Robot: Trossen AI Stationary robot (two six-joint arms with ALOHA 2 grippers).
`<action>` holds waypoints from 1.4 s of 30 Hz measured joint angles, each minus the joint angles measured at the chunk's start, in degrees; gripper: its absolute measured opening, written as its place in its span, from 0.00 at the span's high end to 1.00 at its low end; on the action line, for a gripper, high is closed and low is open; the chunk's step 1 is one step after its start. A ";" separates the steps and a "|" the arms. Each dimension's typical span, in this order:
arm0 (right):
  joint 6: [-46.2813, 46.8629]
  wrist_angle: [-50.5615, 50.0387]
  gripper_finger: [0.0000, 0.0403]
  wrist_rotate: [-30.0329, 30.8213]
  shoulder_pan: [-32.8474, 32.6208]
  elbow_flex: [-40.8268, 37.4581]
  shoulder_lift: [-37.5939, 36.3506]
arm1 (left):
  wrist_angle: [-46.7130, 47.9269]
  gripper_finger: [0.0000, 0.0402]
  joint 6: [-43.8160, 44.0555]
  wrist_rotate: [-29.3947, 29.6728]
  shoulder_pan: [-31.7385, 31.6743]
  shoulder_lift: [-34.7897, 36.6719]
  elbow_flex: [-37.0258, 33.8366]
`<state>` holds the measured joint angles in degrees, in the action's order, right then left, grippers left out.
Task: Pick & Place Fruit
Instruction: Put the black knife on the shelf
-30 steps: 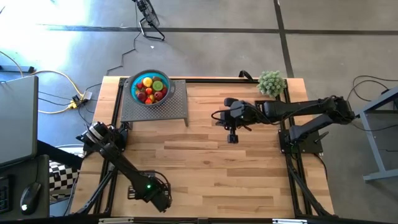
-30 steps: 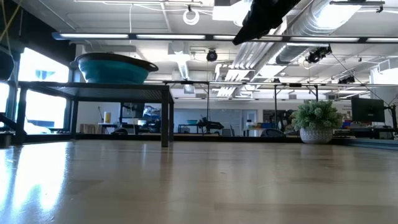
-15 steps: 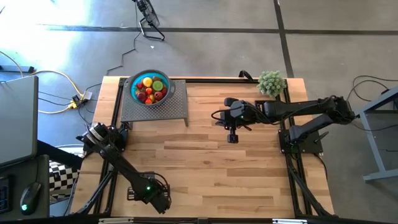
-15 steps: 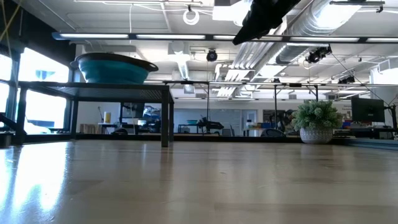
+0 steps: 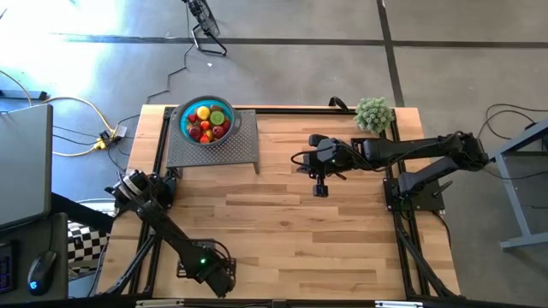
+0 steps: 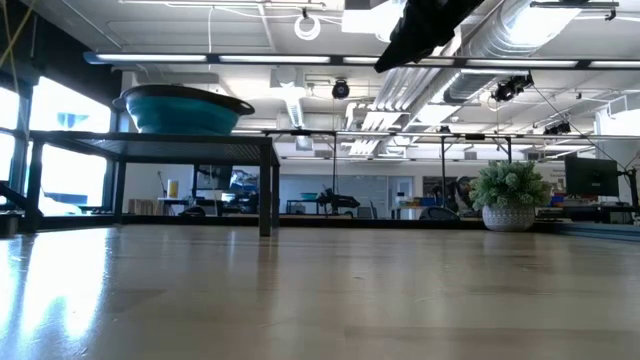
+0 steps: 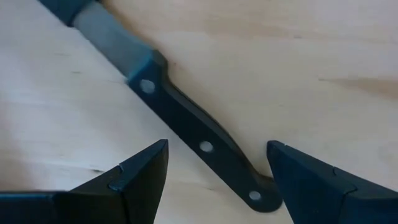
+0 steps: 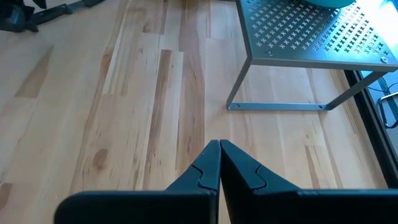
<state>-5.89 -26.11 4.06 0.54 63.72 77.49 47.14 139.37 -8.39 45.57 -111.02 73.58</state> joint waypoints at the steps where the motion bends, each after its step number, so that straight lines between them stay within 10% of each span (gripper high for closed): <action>1: 0.00 -0.02 0.99 0.00 0.00 0.00 0.00 | -0.37 0.32 -0.29 0.15 0.02 -0.02 0.02; 14: 0.02 0.01 0.99 0.00 -0.04 0.00 -0.02 | -0.97 0.33 -1.12 3.73 2.85 -0.15 -0.02; 30: 0.02 0.15 0.99 0.00 -0.04 0.00 -0.02 | -0.74 0.74 -1.51 5.94 2.83 -1.70 -0.04; 42: 0.04 0.15 0.99 0.00 -0.04 0.00 -0.02 | -0.53 0.82 -2.78 6.78 2.84 -1.70 -0.09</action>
<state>-5.85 -25.96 4.06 0.49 63.72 77.47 46.61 136.59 -1.61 48.41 -112.73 73.49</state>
